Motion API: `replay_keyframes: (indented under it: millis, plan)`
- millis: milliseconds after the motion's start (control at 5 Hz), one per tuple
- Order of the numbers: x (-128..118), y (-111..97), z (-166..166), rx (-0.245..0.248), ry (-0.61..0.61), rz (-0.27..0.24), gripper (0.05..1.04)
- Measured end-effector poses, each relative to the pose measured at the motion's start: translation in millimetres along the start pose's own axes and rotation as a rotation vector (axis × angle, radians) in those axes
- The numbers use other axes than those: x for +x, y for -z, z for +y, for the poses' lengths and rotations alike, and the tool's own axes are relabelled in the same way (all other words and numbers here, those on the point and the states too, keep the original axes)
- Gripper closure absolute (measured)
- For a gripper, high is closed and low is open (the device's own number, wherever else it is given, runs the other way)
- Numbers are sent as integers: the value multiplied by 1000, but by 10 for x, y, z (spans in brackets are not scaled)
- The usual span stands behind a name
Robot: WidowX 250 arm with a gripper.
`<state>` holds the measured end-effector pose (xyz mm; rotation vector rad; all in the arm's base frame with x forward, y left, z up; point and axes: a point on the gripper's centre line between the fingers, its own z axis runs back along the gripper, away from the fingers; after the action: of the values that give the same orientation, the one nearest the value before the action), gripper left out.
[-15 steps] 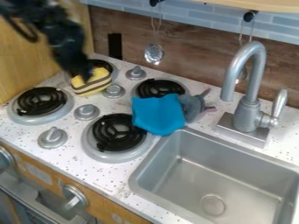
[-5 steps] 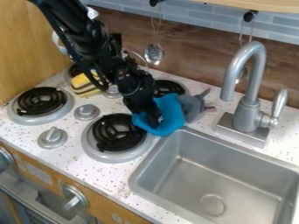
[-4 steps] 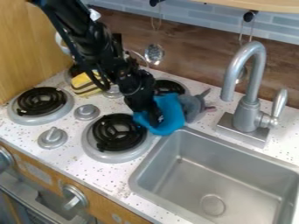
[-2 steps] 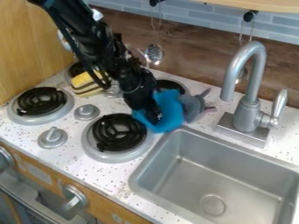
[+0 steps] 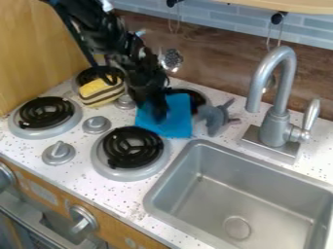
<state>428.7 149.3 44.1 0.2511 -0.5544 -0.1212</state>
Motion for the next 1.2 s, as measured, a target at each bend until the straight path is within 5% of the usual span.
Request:
replay_keyframes:
  millis: [400,800,1200]
  plan:
    - [-144,228,287,54,-30,81,82]
    - [-255,222,509,100,-67,92,83]
    - [-508,138,1053,231,-174,131,83]
